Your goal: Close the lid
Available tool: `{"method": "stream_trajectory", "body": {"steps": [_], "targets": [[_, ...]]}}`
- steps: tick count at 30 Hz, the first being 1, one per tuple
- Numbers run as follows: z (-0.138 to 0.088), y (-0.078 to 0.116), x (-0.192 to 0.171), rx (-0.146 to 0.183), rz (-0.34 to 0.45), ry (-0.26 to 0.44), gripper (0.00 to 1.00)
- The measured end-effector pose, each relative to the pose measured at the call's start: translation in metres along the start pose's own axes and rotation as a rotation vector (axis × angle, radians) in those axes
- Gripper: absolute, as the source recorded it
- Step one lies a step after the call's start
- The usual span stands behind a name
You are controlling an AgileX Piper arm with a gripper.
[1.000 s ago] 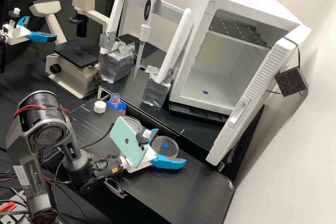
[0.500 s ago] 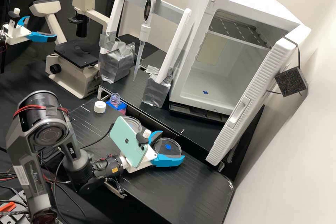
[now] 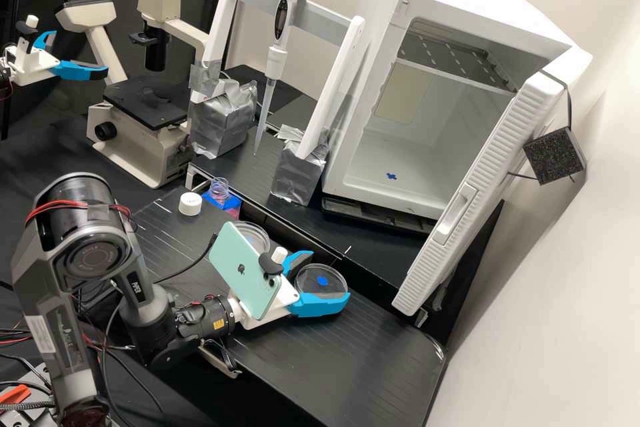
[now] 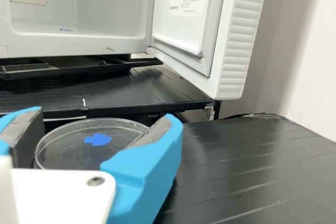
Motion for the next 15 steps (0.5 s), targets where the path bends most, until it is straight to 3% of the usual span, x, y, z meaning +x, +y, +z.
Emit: {"method": "stream_trajectory", "body": {"steps": [8, 11, 15], "targets": [[-0.002, 0.001, -0.001, 0.016, 0.002, 0.014, 0.0], [-0.007, 0.001, -0.006, 0.029, -0.032, 0.074, 0.0], [-0.017, -0.003, -0.014, 0.019, -0.109, 0.168, 0.0]]}}
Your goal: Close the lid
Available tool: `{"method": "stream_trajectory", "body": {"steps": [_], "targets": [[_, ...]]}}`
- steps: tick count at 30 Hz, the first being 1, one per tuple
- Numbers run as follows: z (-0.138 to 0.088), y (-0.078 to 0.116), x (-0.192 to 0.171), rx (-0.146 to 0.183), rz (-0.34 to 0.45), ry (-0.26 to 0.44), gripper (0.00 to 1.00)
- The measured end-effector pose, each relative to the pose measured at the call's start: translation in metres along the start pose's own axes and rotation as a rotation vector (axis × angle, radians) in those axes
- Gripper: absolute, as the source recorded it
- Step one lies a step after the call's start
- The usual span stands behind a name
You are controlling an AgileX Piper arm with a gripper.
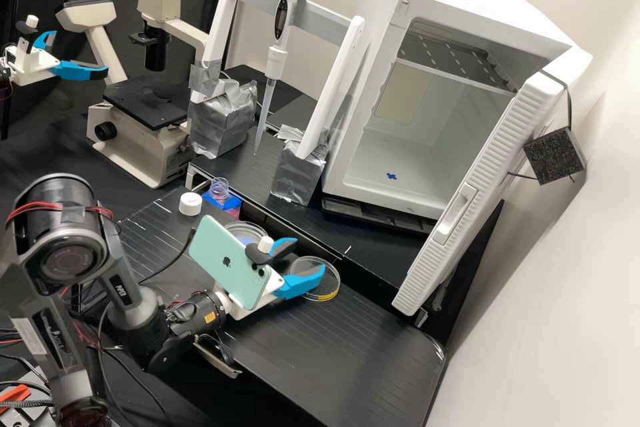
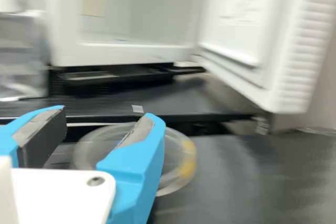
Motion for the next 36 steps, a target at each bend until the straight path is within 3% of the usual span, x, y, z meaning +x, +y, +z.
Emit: {"method": "stream_trajectory", "body": {"steps": [1, 2, 19, 26, 36], "targets": [[-0.001, -0.002, -0.001, -0.005, -0.018, 0.01, 0.0], [-0.003, -0.003, -0.002, -0.014, -0.034, 0.019, 1.0], [-0.001, -0.001, -0.003, -0.012, -0.031, 0.013, 1.0], [0.004, 0.012, -0.011, 0.031, 0.01, -0.019, 1.0], [0.024, 0.038, -0.028, 0.167, 0.069, -0.099, 1.0]]}}
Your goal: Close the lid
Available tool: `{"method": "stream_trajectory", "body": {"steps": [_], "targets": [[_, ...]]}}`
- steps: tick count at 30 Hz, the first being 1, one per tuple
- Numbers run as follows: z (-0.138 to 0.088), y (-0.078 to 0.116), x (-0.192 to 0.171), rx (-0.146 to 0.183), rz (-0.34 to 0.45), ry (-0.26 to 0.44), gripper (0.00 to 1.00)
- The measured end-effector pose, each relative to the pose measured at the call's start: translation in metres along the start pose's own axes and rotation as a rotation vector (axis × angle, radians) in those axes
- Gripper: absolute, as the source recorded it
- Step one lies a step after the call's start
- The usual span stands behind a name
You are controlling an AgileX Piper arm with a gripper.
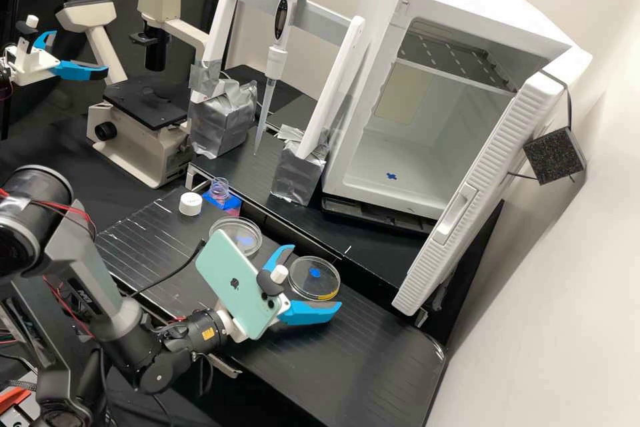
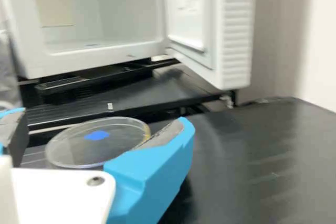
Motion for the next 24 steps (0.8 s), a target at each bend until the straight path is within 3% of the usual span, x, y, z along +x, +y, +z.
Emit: {"method": "stream_trajectory", "body": {"steps": [3, 10, 18, 24], "targets": [[0.006, 0.008, -0.001, 0.036, 0.011, -0.023, 1.0], [0.02, 0.007, 0.007, 0.066, -0.048, -0.049, 1.0], [0.017, 0.0, 0.011, 0.038, -0.092, -0.023, 1.0], [0.01, 0.002, 0.01, 0.015, -0.078, 0.001, 1.0]]}}
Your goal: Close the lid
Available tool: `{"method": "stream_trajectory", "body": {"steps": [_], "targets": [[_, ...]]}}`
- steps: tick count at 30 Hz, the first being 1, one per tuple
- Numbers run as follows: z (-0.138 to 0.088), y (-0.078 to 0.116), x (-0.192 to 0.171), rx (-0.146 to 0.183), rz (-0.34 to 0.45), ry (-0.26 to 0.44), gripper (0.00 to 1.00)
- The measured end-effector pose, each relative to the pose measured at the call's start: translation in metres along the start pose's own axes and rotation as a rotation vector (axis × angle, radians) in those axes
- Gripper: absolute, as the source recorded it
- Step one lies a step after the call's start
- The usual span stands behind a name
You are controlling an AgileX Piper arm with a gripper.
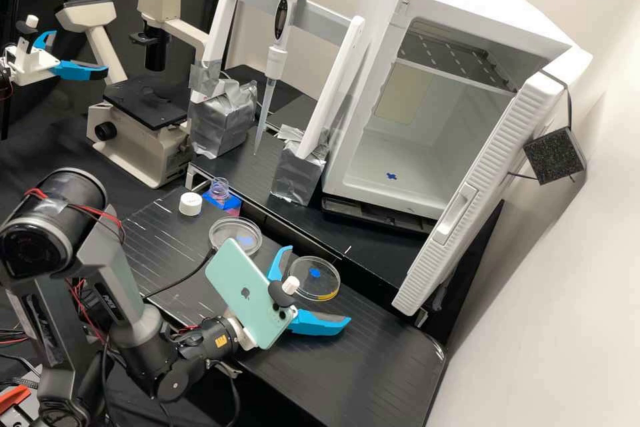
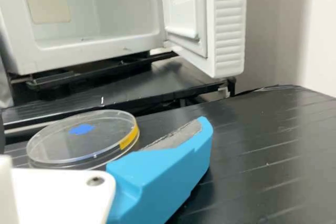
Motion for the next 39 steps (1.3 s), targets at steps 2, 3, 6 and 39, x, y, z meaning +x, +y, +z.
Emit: {"method": "stream_trajectory", "body": {"steps": [2, 3, 6, 39], "targets": [[-0.003, 0.001, -0.001, -0.005, 0.007, 0.008, 1.0], [-0.004, 0.002, -0.001, -0.004, 0.011, 0.011, 1.0], [-0.01, 0.001, -0.001, -0.016, 0.009, 0.028, 1.0], [-0.006, -0.023, 0.018, -0.156, -0.038, 0.015, 1.0]]}}
